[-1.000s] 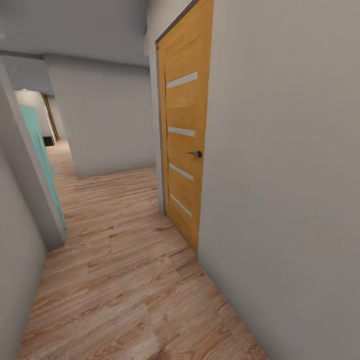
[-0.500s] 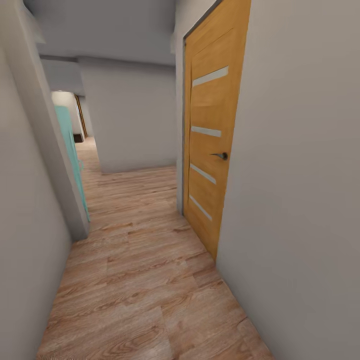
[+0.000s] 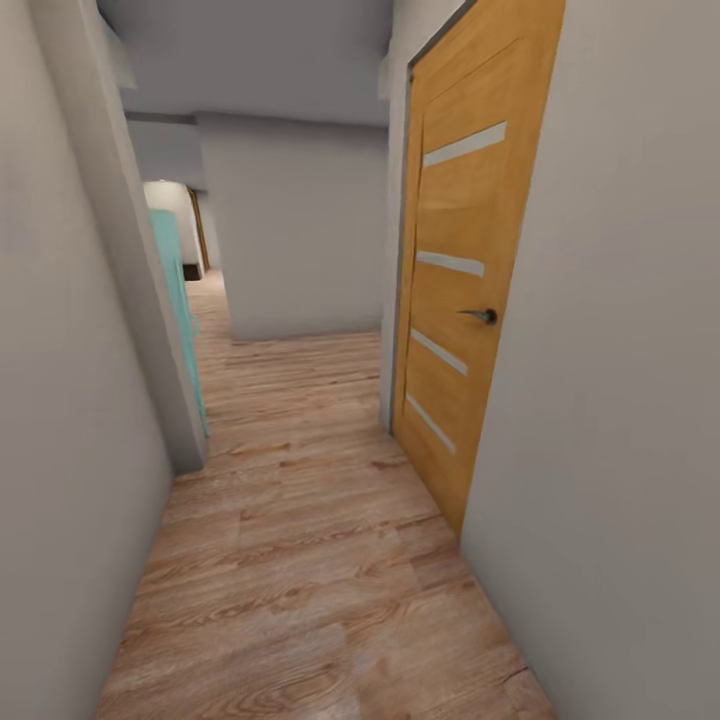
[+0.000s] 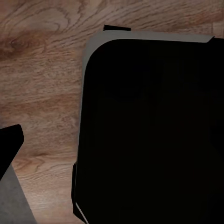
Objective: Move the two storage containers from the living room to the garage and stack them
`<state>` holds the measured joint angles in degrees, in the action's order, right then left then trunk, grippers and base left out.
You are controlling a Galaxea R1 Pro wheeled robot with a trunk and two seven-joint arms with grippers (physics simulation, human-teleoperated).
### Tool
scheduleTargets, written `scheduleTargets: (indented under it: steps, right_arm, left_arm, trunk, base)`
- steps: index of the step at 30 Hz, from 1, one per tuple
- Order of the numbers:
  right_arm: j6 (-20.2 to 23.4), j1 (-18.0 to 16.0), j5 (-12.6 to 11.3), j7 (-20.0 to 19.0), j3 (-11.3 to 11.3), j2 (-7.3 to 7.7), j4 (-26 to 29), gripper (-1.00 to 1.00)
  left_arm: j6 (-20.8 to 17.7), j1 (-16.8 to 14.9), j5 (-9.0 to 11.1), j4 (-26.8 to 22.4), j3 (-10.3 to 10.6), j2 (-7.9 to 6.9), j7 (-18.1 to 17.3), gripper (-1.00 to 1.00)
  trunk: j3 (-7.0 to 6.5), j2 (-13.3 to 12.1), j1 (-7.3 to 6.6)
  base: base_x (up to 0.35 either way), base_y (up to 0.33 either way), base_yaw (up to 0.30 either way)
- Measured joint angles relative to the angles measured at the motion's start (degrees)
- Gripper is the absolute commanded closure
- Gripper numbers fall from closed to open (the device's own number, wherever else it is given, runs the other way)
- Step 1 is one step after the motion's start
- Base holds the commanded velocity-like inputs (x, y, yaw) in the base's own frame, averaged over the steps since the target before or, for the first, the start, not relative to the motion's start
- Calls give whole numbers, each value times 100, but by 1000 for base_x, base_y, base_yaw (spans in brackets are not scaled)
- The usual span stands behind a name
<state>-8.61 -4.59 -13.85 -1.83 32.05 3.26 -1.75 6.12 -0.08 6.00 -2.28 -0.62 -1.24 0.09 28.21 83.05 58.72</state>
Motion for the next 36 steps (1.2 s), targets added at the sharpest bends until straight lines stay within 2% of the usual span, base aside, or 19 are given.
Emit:
scheduleTargets:
  steps: [19,36]
  right_arm:
    - [-9,0,-6,0,0,1,0,-100]
    - [-9,0,-23,6,-1,2,0,-100]
  left_arm:
    - [0,0,0,0,-3,5,-3,-100]
    - [0,0,0,0,-4,4,0,-100]
  trunk:
    - [-23,0,0]
    - [-76,0,2]
  base:
    - [141,0,239]
    - [17,0,15]
